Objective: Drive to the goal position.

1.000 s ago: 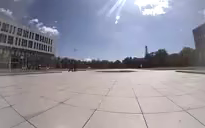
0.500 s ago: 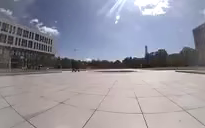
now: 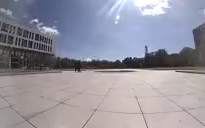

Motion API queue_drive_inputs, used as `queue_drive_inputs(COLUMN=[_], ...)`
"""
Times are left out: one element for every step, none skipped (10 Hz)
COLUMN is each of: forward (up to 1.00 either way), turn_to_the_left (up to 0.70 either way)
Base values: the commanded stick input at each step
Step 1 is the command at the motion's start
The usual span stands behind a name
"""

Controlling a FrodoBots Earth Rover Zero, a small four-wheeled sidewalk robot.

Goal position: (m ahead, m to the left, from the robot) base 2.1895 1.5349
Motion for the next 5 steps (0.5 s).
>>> queue_drive_inputs(forward=[0.06,0.05,0.06,0.06,0.05], turn_to_the_left=[0.01,0.01,0.01,0.01,0.01])
